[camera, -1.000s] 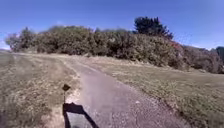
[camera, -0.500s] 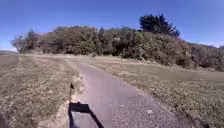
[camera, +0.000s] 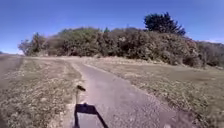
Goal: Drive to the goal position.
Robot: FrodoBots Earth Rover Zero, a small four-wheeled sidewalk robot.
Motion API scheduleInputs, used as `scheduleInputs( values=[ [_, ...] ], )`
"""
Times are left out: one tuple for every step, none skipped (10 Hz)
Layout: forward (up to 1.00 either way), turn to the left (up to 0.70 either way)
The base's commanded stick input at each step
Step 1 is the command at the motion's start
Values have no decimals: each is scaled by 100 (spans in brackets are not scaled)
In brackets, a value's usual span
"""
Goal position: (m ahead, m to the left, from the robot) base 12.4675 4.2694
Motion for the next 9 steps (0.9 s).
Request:
scheduleInputs(
  values=[
    [70,0],
    [70,0],
    [70,0],
    [70,0],
    [70,0],
    [70,0],
    [70,0],
    [70,0],
    [70,0]
  ],
)
